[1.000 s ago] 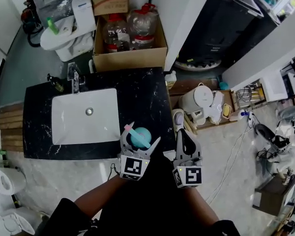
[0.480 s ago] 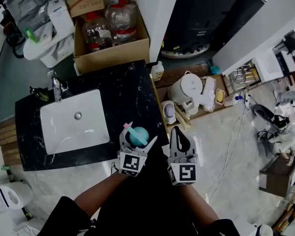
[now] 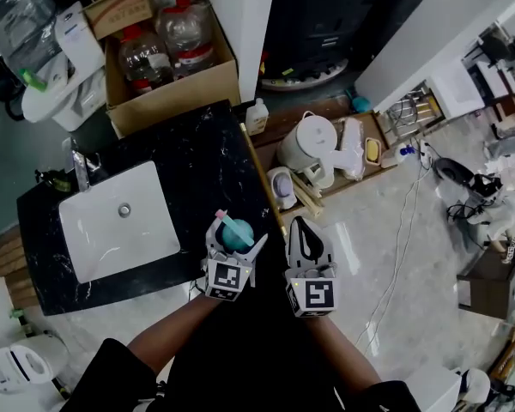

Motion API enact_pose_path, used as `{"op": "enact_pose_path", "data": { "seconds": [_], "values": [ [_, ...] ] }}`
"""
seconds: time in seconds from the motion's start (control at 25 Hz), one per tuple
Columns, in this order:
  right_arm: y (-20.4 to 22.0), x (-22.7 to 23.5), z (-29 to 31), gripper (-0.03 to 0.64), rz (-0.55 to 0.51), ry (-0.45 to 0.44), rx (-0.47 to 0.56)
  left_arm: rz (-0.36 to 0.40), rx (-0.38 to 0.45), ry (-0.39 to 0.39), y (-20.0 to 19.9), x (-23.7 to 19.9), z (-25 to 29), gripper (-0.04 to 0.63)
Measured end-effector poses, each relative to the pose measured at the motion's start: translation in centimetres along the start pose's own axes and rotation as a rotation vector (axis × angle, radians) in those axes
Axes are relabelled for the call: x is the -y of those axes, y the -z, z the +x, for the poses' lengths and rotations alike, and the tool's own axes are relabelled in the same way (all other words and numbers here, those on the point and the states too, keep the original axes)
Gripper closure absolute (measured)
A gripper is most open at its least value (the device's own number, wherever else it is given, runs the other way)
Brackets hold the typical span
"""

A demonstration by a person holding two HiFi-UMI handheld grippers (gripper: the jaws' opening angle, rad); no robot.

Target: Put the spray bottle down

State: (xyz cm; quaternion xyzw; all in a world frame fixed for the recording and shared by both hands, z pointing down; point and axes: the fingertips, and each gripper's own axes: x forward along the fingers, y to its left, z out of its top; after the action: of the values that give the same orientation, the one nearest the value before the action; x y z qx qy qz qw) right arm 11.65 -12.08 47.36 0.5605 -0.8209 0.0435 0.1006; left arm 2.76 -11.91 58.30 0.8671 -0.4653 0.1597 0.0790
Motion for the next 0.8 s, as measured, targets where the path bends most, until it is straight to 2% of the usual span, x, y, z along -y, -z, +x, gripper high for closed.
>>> {"op": "enact_pose_path", "data": {
  "seconds": [0.2, 0.48, 0.8],
  "values": [
    [0.6, 1.6, -0.3, 0.600, -0.005, 0.052, -0.015, 0.005, -0.023, 0.011, 0.8, 0.6, 1.4, 0.156],
    [0.8, 2.7, -0.6, 0.600, -0.024, 0.071, -0.037, -0.022, -0.027, 0.018, 1.4, 1.1, 4.3, 0.156],
    [1.7, 4.5, -0.6, 0.601, -0.014, 0.077, -0.061, -0.032, -0.075, 0.037, 2.2, 1.5, 6.6, 0.156]
  ]
}}
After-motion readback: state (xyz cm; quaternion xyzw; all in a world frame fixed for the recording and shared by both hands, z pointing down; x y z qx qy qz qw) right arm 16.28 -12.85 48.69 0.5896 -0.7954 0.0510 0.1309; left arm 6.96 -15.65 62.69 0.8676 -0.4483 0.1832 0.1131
